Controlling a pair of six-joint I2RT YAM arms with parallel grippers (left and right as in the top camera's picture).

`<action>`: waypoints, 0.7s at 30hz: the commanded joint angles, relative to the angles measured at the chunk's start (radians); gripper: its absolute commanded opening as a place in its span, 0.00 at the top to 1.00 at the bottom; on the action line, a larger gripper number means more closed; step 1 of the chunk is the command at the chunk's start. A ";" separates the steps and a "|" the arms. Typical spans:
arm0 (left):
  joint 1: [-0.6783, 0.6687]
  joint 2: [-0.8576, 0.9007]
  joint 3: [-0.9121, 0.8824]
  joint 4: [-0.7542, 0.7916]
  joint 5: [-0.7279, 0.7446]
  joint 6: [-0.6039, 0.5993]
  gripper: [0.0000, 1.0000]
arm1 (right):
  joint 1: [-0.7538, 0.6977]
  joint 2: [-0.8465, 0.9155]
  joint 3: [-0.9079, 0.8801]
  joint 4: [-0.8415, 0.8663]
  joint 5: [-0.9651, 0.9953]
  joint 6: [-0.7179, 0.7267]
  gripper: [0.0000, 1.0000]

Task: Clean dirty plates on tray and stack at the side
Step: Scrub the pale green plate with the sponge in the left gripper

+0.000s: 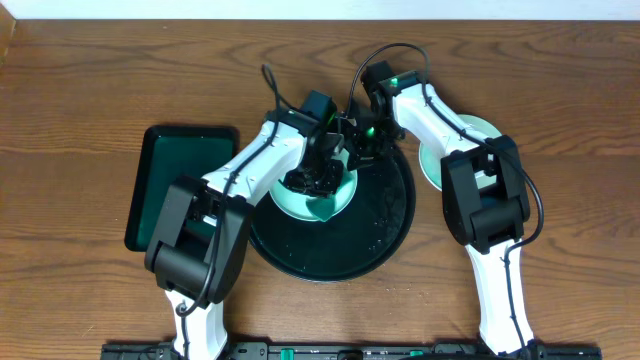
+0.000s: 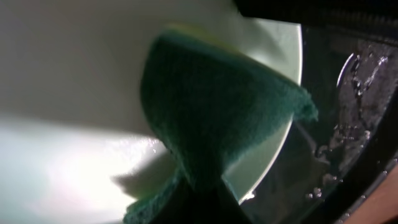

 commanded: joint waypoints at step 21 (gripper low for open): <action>0.067 0.015 -0.008 0.067 -0.561 -0.603 0.93 | 0.023 0.043 -0.027 -0.014 -0.001 0.000 0.99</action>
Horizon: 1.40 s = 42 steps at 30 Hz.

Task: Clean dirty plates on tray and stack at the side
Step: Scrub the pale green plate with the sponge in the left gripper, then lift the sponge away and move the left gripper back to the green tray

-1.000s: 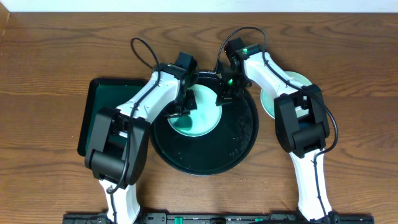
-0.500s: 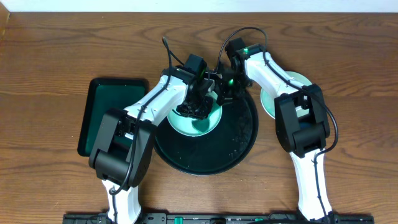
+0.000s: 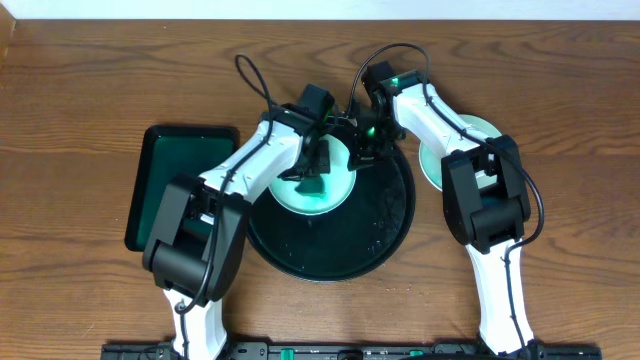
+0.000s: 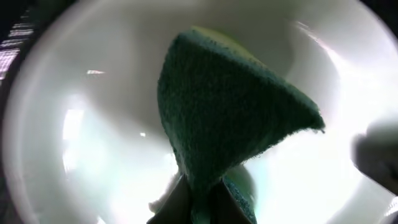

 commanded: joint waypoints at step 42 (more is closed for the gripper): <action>-0.099 0.011 0.001 -0.148 -0.120 -0.067 0.93 | 0.023 0.043 -0.027 -0.018 0.001 -0.001 0.99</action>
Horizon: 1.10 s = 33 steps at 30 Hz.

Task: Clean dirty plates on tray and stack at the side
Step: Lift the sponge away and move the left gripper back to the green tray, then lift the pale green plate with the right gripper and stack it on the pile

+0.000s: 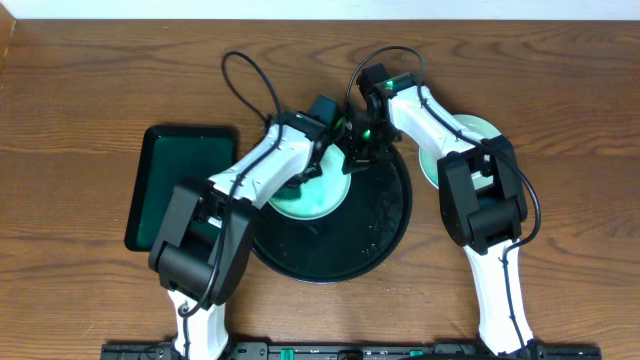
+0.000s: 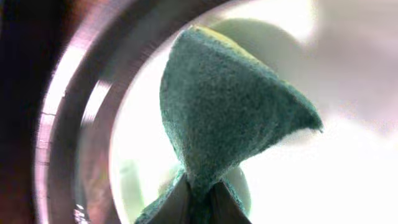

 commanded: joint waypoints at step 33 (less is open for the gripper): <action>0.489 -0.153 0.349 -0.344 0.306 0.282 0.93 | 0.124 -0.243 -0.017 -0.052 0.637 0.085 0.99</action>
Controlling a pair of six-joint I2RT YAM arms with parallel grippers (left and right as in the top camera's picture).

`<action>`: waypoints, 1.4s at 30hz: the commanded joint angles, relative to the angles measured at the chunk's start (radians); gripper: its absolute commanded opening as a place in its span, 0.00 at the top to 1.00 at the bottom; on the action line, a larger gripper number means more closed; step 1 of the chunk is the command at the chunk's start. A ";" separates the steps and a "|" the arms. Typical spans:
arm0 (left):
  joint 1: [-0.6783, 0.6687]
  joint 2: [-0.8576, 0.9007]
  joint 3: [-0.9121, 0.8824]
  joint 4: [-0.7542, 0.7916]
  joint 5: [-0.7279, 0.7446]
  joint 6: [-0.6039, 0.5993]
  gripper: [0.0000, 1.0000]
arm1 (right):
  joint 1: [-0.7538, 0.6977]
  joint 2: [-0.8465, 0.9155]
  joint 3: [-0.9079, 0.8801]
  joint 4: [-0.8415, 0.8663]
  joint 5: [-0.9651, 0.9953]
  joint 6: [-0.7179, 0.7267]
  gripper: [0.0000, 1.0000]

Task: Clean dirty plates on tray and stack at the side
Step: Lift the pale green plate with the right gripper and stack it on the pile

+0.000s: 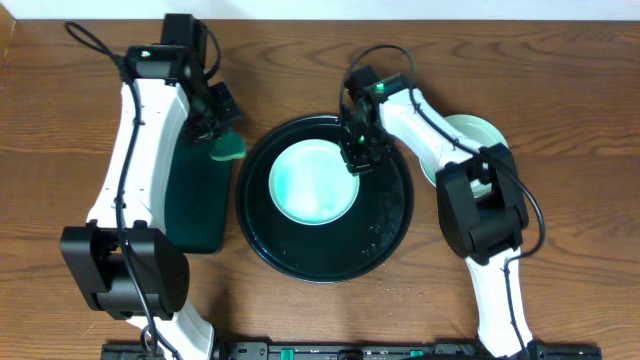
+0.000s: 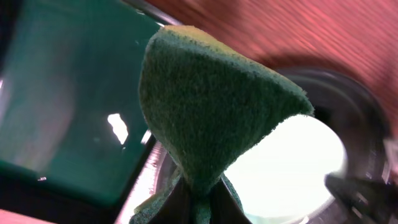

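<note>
A pale green plate [image 1: 310, 183] lies in the round black tray [image 1: 385, 225]; the left wrist view shows it as a bright disc [image 2: 292, 168]. At its upper right rim my right gripper [image 1: 354, 158] grips the edge. My left gripper [image 1: 222, 138] is off to the left, shut on a folded green sponge [image 1: 229, 150]. The sponge [image 2: 205, 106] hangs over the gap between the two trays, with the left gripper [image 2: 200, 194] pinching its lower end. A second pale green plate [image 1: 474, 132] sits on the table at the right, partly behind the right arm.
A dark green rectangular tray [image 1: 190, 205] lies left of the round tray, under the left arm, and fills the left of the wrist view [image 2: 62, 93]. Water drops glisten on the black tray's floor. Brown wooden table [image 1: 560, 200] surrounds everything.
My left gripper, with the sponge, has moved from the plate's upper rim over to the green tray's right edge. The plate is now uncovered and lies flat. The right gripper stays at the plate's rim.
First the left gripper pressed the sponge onto the plate's lower part while the right gripper held the rim. It was then on the plate's middle, then near the upper left rim. Now the sponge is off the plate, beside the green tray.
</note>
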 commanded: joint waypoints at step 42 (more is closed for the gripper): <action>0.010 0.002 -0.010 0.002 -0.136 0.020 0.93 | 0.298 -0.356 0.004 -0.155 0.629 0.163 0.99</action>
